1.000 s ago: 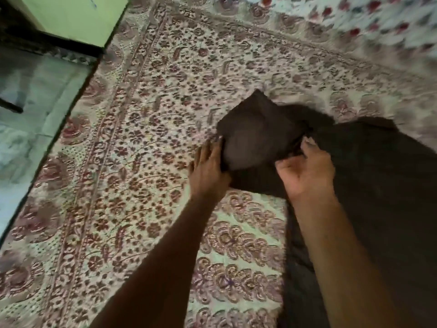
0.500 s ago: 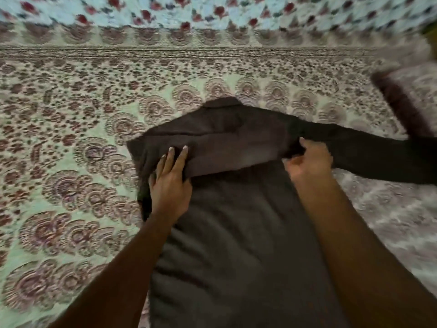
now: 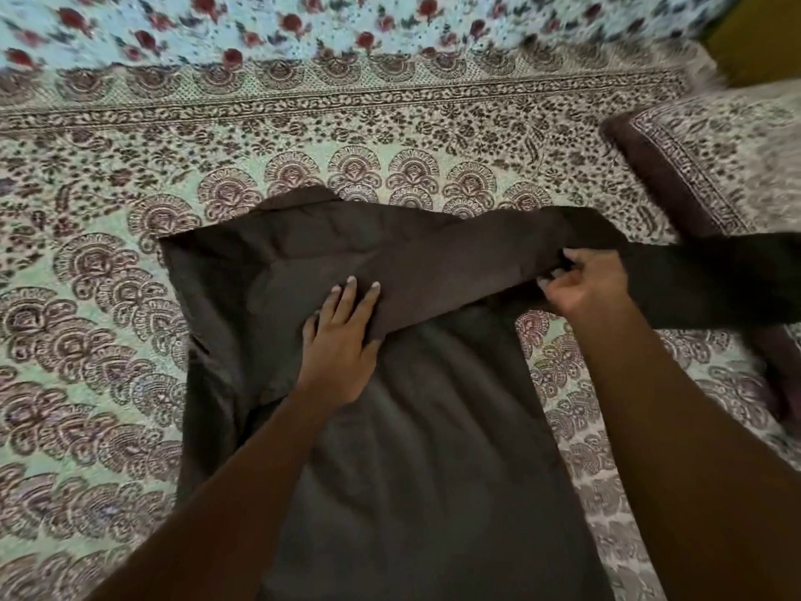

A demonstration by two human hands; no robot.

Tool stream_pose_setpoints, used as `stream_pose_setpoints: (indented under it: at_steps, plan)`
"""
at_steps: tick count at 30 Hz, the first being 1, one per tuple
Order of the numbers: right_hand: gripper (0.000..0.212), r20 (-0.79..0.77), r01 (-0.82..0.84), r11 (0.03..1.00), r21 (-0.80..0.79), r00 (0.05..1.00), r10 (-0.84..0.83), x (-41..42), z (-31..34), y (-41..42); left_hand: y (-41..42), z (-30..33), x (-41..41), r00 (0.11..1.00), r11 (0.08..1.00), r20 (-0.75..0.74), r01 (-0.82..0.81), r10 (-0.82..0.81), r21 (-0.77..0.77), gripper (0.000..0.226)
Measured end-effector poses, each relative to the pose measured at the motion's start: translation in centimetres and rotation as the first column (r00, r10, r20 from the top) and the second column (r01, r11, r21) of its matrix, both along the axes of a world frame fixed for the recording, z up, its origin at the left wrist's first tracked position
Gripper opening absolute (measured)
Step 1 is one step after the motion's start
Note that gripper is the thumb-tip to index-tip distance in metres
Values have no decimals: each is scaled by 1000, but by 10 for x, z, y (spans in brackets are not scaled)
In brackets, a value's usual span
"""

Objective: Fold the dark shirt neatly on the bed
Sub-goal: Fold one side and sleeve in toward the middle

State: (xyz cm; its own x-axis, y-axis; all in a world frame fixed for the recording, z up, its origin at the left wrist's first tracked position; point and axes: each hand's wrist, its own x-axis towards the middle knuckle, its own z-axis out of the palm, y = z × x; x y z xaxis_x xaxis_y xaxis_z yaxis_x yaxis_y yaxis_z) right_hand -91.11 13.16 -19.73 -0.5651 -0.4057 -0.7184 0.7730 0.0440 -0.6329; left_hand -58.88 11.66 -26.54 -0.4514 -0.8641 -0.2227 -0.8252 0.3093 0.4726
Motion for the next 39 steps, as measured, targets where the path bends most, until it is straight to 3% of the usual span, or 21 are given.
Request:
stream_pose_setpoints:
  at_steps: [4, 8, 10, 12, 15, 16, 17, 19, 21, 22, 23, 26, 28, 30, 32, 34, 39]
  plan:
    - [21, -66, 20, 979, 201, 998, -7, -26, -36, 12, -1, -10, -12, 993, 996, 103, 67, -61, -53, 77]
    - [31, -182, 57, 973, 223, 983, -16, -32, -44, 24, -4, -15, -24, 986, 991, 136, 108, -97, -76, 79]
    - [25, -316, 100, 950, 295, 949, -2, -34, -44, 27, -6, -16, -30, 986, 990, 133, 111, -99, -84, 80]
    - [28, -535, 244, 884, 399, 845, 9, -37, -46, 28, -8, -17, -37, 984, 991, 149, 111, -98, -80, 81]
    - [60, -725, 246, 789, 563, 606, 328, -26, -44, 32, -7, -16, -47, 987, 995, 143, 78, -69, -59, 81]
    - [63, -776, 230, 783, 577, 452, 440, -16, -41, 35, -6, -16, -49, 989, 996, 136, 65, -57, -54, 81]
    - [60, -819, 194, 800, 567, 238, 523, -7, -44, 37, -5, -17, -50, 990, 997, 130, 56, -48, -53, 81]
    - [54, -777, -25, 785, 619, -166, 607, 7, -56, 39, -5, -19, -50, 992, 997, 117, 55, -47, -62, 80]
    - [64, -592, -205, 559, 803, -380, 711, 12, -70, 36, -6, -21, -50, 995, 996, 83, 53, -47, -70, 81]
    - [71, -485, -222, 431, 875, -418, 768, 15, -73, 35, -6, -21, -49, 997, 997, 62, 56, -52, -58, 83]
    - [75, -413, -195, 364, 911, -428, 804, 17, -74, 34, -8, -19, -48, 997, 997, 30, 67, -66, -35, 85]
    - [69, -393, -66, 398, 915, -363, 845, 25, -75, 30, -11, -12, -43, 976, 993, -210, 81, -62, 85, 88]
    - [70, -390, -8, 413, 911, -350, 852, 41, -71, 21, -9, -4, -32, 903, 991, -422, -29, 84, 134, 78]
    - [71, -419, -26, 452, 892, -424, 803, 62, -68, 12, -5, 1, -16, 838, 974, -509, -228, 199, 7, 57]
    - [74, -428, -123, 441, 889, -562, 707, 87, -66, 4, 3, 0, 11, 851, 916, -464, -359, 244, -178, 44]
    - [79, -402, -169, 386, 907, -621, 673, 110, -71, -4, 14, -5, 48, 904, 881, -313, -381, 291, -280, 44]
    - [82, -426, -18, 465, 885, -432, 795, 143, -79, -17, 41, -15, 118, 950, 899, -40, -306, 310, -314, 56]
